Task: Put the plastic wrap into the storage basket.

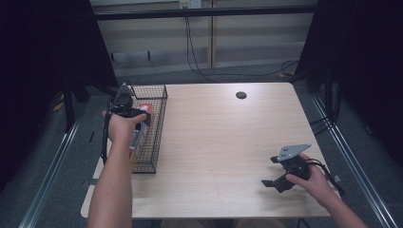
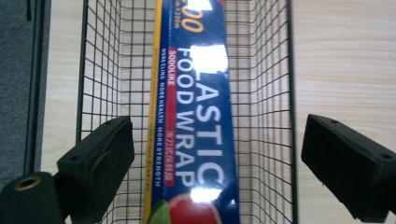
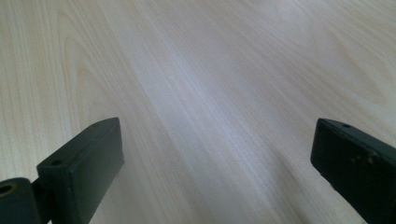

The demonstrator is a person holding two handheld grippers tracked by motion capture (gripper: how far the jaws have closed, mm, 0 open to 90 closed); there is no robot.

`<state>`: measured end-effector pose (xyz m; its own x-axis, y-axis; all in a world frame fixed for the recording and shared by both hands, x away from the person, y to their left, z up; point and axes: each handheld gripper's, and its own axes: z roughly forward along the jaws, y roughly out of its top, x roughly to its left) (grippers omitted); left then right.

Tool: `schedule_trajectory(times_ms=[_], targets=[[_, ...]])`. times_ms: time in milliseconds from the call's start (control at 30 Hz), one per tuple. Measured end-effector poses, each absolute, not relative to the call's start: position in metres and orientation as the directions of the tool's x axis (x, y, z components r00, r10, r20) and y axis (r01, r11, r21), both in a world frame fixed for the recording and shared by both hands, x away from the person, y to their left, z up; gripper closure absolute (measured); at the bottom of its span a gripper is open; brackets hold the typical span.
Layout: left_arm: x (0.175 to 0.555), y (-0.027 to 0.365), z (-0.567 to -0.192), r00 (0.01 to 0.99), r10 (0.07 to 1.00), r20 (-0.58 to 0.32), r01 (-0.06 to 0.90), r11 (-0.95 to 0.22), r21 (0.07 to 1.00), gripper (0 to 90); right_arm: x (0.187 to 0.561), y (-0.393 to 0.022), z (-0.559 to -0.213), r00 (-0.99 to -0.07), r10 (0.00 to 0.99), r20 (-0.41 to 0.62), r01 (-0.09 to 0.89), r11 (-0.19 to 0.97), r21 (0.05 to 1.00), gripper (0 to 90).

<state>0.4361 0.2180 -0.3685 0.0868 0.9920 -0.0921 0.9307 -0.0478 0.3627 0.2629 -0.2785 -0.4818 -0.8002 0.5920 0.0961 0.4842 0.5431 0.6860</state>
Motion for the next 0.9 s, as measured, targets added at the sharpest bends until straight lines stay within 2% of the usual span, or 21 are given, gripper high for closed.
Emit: schedule_trajectory(times_ms=[333,900], targets=[[0.429,0.204,-0.359,0.129,0.977,-0.168,0.921,-0.056,0.386,9.7,0.263,-0.281,-0.48,-0.796,0.599,0.088,0.481,0.537,0.693,2.2],[0.416,0.177,-0.354,0.254,0.944,-0.209,0.888,-0.141,0.438,7.5,0.261,-0.279,-0.48,-0.803,0.589,0.091,0.478,0.545,0.689,2.2]])
